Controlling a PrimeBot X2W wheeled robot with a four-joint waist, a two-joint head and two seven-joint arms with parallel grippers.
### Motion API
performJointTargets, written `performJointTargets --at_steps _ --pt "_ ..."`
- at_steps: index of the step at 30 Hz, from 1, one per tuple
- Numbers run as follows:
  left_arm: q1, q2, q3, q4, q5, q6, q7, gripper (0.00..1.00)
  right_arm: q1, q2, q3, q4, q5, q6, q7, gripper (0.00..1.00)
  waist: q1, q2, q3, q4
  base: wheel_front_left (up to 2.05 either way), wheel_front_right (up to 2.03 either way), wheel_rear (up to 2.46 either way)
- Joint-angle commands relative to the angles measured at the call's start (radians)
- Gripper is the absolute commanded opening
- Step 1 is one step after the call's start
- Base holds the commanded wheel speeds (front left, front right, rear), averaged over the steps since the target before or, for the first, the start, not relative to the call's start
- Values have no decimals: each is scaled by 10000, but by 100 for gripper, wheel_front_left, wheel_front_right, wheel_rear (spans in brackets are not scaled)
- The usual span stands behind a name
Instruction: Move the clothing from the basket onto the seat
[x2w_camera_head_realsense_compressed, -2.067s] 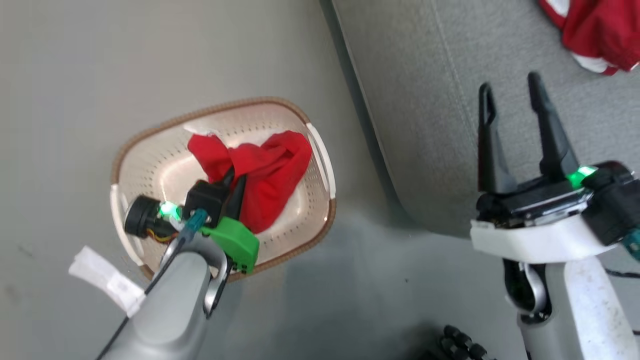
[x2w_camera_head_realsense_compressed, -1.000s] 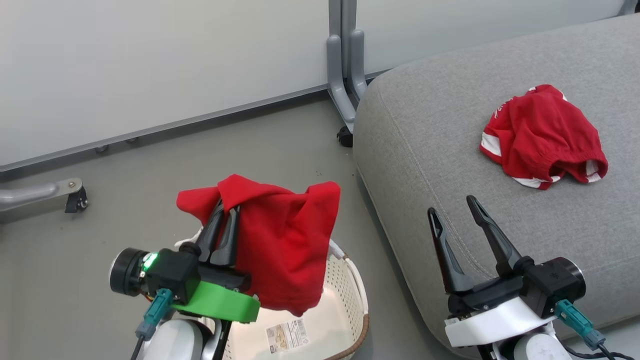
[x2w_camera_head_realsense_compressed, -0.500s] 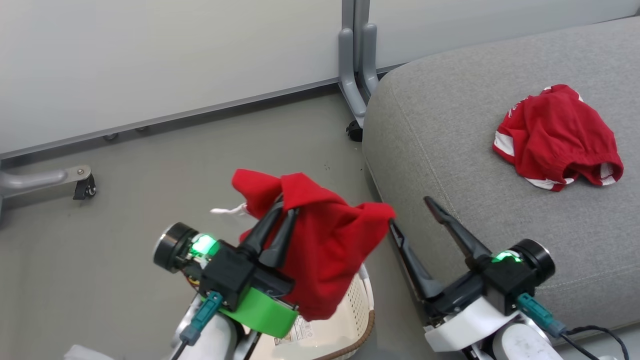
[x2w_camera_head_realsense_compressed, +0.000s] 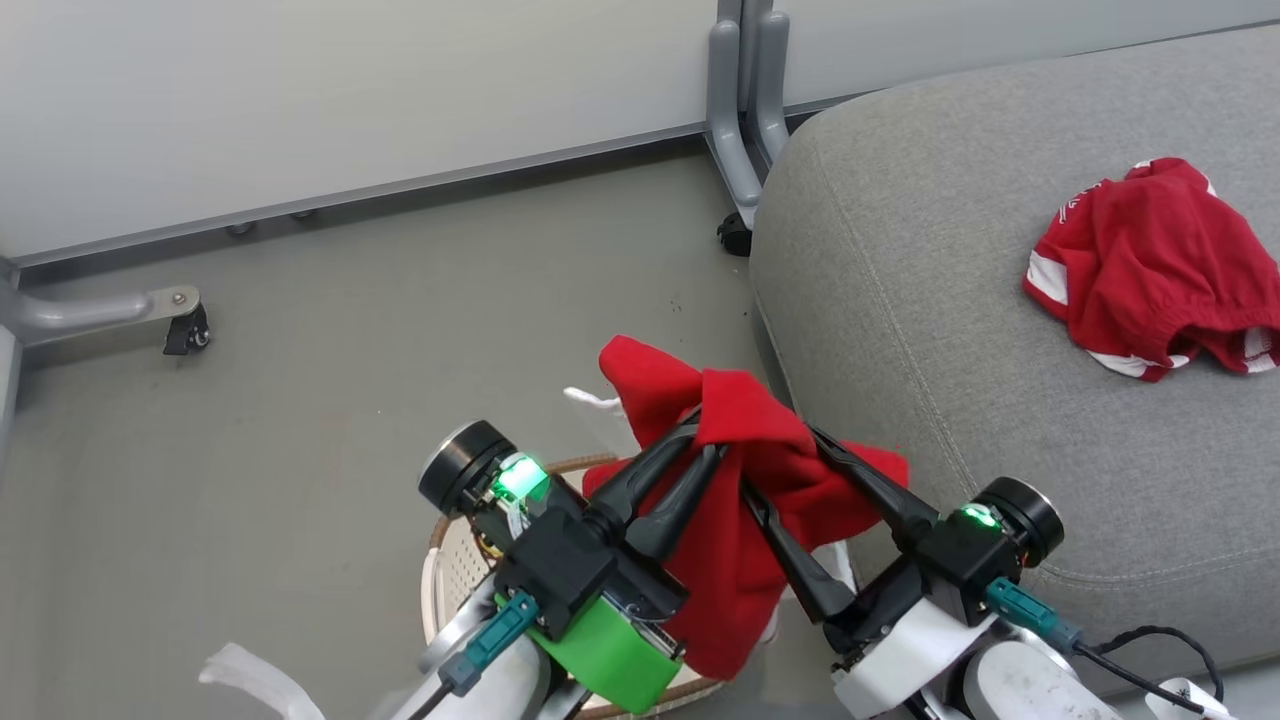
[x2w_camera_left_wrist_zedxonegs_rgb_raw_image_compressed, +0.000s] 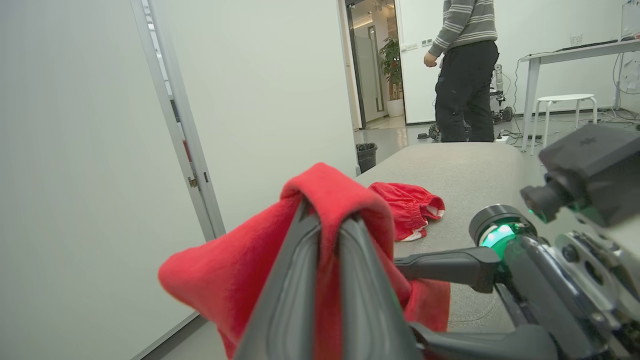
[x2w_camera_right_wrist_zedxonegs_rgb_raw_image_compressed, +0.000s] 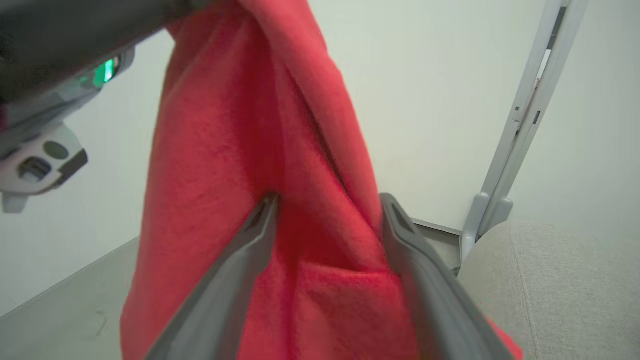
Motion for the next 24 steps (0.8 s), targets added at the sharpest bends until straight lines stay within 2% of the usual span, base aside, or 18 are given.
performJointTargets --at_steps 1,3,4,5,6,24 --pt "-212 56 -81 -13 -156 -26 -35 0 -9 -5 83 97 143 -10 -31 100 1 0 25 49 0 0 0" --pt "-306 35 -209 35 -283 -26 -35 0 16 43 157 138 191 -10 -31 100 1 0 29 70 0 0 0" --pt "-336 34 -251 75 -310 -27 -35 0 22 82 165 107 211 -10 -31 49 1 0 30 72 0 0 0" --pt "-374 34 -297 125 -330 -27 -35 0 55 141 167 47 269 -10 -31 20 1 0 31 70 0 0 0" --pt "-406 29 -318 156 -359 -27 -35 0 104 176 191 31 327 -10 -31 0 1 0 30 66 0 0 0" --pt "-511 -173 -153 945 -223 -28 -35 0 573 737 -141 -220 415 -10 -31 0 1 0 61 -115 0 0 0"
